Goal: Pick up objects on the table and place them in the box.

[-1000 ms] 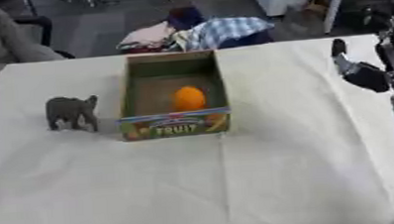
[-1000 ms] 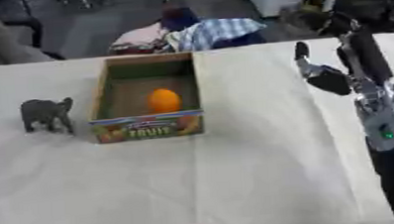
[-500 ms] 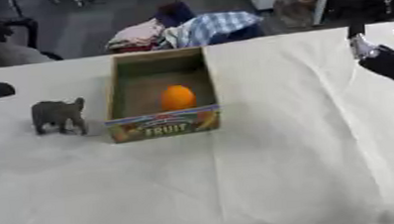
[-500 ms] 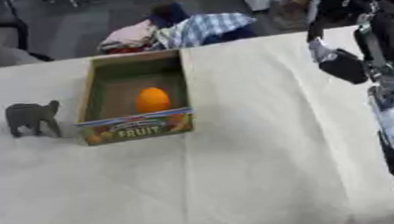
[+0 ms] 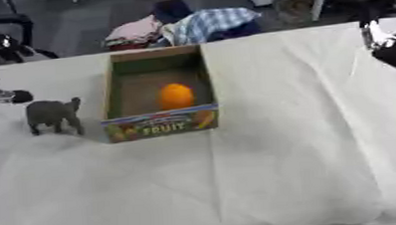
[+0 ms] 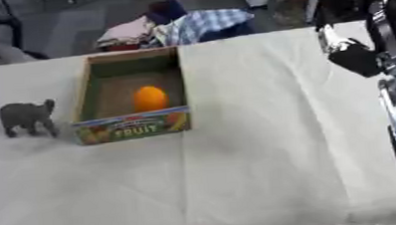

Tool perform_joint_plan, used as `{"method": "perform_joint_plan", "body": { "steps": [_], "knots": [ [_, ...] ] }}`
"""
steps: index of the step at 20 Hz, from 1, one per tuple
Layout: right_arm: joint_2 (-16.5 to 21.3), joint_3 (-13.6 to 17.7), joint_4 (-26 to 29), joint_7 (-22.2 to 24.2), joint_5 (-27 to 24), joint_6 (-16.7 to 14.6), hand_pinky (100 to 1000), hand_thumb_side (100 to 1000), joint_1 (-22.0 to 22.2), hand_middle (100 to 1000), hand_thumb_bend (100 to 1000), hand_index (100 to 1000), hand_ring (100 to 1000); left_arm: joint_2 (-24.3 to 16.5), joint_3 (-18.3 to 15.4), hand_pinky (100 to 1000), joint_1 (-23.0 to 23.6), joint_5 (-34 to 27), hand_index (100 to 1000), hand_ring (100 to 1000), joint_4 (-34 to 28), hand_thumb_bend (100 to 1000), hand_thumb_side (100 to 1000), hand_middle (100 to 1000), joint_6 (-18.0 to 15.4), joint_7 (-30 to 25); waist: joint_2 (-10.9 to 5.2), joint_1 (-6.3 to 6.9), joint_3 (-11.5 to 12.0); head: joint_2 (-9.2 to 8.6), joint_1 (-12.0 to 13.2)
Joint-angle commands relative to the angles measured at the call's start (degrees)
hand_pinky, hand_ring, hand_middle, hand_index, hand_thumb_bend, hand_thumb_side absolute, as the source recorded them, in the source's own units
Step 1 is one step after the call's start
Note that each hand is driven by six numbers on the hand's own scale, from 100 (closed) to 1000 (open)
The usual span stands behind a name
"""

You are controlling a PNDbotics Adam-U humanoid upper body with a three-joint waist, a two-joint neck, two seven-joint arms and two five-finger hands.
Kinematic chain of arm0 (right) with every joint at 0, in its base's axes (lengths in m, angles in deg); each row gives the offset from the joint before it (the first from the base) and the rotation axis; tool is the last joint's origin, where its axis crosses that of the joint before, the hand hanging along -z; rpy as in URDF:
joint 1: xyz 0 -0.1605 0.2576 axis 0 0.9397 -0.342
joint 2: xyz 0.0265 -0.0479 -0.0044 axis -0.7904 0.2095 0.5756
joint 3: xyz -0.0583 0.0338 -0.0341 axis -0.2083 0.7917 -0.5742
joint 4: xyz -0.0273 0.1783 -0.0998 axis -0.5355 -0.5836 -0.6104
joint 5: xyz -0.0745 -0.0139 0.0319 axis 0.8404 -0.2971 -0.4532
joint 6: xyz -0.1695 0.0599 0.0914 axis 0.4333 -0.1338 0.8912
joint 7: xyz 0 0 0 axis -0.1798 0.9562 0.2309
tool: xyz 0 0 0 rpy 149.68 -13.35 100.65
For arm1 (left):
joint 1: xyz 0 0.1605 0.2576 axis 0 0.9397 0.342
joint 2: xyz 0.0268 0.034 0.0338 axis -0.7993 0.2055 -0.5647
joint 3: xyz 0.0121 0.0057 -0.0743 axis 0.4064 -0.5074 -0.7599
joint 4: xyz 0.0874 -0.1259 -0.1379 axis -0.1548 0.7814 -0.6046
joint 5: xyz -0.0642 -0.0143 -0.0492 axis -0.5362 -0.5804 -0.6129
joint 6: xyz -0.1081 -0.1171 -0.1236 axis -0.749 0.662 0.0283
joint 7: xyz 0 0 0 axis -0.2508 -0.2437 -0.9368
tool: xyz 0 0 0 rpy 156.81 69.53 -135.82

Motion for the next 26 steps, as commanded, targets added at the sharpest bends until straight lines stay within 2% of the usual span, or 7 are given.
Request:
{"method": "perform_joint_plan", "body": {
  "steps": [1, 10, 18, 23, 24, 25, 26],
  "knots": [
    [1.88, 0.23, 2.18, 2.10, -3.32, 0.90, 586, 603, -1.12, 652, 100, 845, 658, -0.30, 0.30, 769, -1.51, 2.96, 814, 724, 2.73, 688, 506, 738, 0.57, 1.85, -0.53, 0.11, -0.21, 0.28, 0.33],
    [2.73, 1.11, 3.93, 7.67, -12.44, 3.53, 583, 597, -0.94, 644, 100, 844, 656, 2.64, 1.83, 782, -1.59, 12.08, 830, 735, 5.77, 720, 577, 751, 2.95, 6.32, 0.07, -0.01, -1.00, 0.28, 0.70],
    [3.94, 2.03, 4.71, 12.12, -20.65, 5.18, 579, 595, -0.75, 642, 100, 843, 655, 3.54, 1.46, 759, -1.31, 20.30, 822, 731, 6.35, 777, 618, 740, 2.36, 4.23, 0.24, -0.11, -1.19, 0.28, 0.60],
    [4.68, 2.55, 4.82, 14.69, -25.56, 5.98, 577, 593, -0.56, 642, 100, 843, 655, 3.82, 0.48, 718, -0.90, 25.38, 803, 710, 6.61, 779, 542, 718, 1.70, 4.11, 0.29, -0.10, -1.23, 0.28, 0.55],
    [4.76, 2.65, 4.83, 15.10, -26.16, 6.08, 576, 592, -0.54, 641, 100, 842, 655, 3.92, 0.14, 706, -0.80, 26.40, 791, 694, 6.68, 768, 459, 701, 1.70, 4.65, 0.31, -0.12, -1.22, 0.28, 0.50],
    [4.80, 2.74, 4.84, 15.43, -26.57, 6.16, 576, 592, -0.51, 641, 100, 842, 655, 4.09, -0.31, 705, -0.69, 27.43, 790, 693, 6.73, 767, 444, 700, 1.76, 5.44, 0.34, -0.14, -1.21, 0.28, 0.47],
    [4.84, 2.80, 4.83, 15.68, -26.83, 6.21, 576, 590, -0.48, 640, 100, 842, 655, 4.25, -0.76, 699, -0.59, 28.42, 786, 684, 6.75, 757, 357, 689, 1.92, 6.32, 0.39, -0.18, -1.20, 0.28, 0.42]
  ]
}}
